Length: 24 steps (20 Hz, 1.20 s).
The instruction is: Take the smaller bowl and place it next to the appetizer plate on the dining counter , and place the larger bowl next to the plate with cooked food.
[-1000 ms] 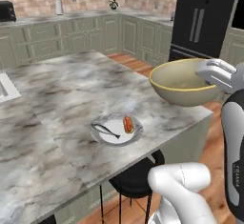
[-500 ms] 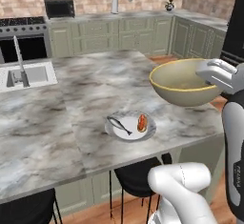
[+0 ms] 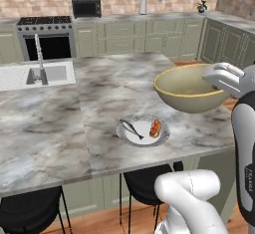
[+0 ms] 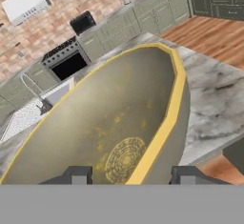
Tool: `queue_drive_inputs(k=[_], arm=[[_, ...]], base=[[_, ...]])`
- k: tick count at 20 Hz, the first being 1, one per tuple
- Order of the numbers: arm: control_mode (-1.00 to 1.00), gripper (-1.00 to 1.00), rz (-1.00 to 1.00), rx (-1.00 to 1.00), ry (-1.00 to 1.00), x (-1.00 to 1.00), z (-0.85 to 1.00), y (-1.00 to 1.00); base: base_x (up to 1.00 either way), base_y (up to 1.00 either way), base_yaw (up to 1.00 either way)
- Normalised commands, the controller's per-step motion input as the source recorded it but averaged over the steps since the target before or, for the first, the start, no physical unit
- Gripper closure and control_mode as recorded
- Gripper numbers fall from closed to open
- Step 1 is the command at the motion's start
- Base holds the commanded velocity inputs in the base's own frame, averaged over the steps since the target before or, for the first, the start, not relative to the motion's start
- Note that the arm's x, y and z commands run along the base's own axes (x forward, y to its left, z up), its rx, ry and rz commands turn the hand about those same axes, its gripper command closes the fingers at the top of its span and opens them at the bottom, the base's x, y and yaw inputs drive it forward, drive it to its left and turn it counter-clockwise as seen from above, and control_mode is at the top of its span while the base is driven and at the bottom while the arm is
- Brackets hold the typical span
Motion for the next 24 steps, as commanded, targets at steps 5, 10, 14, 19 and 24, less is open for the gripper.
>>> queue_drive_inputs(k=[5, 10, 14, 19, 24], arm=[[-1.00, 1.00, -0.02, -0.01, 0.09, 0.28, -0.42, -0.47], [-1.00, 1.00, 0.00, 0.00, 0.00, 0.30, -0.47, -0.39], [-1.00, 1.00, 0.00, 0.02, 0.00, 0.35, -0.35, -0.49], [-1.00, 1.00, 0.00, 0.09, 0.00, 0.20, -0.24, -0.67], [-1.00, 1.00, 0.00, 0.10, 0.01, 0.20, -0.27, -0.49]], base=[[0.00, 0.00, 0.00], [0.00, 0.00, 0.00], [0.00, 0.00, 0.00], [0.00, 0.00, 0.00], [0.00, 0.00, 0.00]])
